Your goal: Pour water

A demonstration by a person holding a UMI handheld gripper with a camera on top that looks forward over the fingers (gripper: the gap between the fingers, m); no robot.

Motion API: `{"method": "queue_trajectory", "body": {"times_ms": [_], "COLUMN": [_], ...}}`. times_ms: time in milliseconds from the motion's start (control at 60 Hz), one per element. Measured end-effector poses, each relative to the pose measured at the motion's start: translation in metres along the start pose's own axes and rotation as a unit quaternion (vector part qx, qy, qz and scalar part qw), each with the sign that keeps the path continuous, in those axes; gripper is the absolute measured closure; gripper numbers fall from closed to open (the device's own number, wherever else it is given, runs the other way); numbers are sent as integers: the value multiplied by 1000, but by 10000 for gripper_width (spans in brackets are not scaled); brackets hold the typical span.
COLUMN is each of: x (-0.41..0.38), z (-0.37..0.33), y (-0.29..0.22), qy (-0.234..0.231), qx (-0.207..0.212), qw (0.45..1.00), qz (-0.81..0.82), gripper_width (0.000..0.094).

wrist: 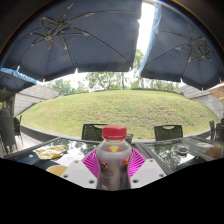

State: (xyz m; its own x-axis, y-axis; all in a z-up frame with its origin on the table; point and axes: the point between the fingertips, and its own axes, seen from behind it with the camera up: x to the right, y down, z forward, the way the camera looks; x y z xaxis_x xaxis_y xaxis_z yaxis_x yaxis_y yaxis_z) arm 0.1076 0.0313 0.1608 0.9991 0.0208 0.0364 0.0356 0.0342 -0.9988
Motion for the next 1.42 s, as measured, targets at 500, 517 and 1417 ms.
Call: {"method": "queue_trajectory", "body": {"times_ms": [500,517,1417], "x": [11,13,-76], "z": [6,5,-251], "y": [59,58,28], "qy": [-7,-7,-83], "qx": [-96,-101,-100], "qw": [995,995,991], "qz": [7,4,-30], "gripper_width": [204,114,102]}}
